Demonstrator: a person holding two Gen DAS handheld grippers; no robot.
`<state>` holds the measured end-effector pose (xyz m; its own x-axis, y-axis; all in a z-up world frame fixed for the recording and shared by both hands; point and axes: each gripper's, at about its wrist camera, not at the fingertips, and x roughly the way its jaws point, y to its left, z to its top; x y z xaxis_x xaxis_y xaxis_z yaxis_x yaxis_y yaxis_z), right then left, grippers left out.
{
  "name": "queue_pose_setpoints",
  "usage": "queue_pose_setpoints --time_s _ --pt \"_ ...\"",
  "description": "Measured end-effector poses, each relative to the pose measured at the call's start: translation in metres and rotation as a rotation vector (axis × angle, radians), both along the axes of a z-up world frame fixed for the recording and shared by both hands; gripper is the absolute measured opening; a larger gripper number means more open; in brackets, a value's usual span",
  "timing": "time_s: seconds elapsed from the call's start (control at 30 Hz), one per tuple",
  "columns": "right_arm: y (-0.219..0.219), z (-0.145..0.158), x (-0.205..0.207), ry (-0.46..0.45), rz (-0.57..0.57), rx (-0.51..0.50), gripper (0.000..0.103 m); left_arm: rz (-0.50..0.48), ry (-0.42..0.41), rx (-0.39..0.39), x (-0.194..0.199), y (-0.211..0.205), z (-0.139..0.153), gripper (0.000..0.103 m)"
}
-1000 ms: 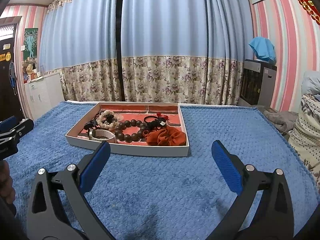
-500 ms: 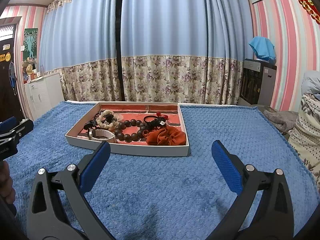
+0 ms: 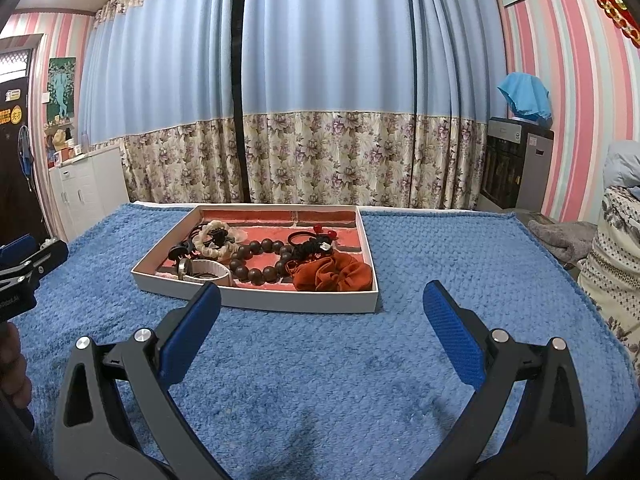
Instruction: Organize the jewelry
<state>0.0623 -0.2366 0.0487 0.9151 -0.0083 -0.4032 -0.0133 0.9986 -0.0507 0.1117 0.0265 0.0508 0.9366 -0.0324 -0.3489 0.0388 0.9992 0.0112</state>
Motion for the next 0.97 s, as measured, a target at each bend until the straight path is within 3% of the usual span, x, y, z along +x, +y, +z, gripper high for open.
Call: queue_pose_setpoints --time_s 0.97 --pt "0.0009 -0.0002 0.0003 0.001 0.002 -0.004 0.098 0.001 0.0 0.002 -0.0007 -0.0033 -0.0004 0.099"
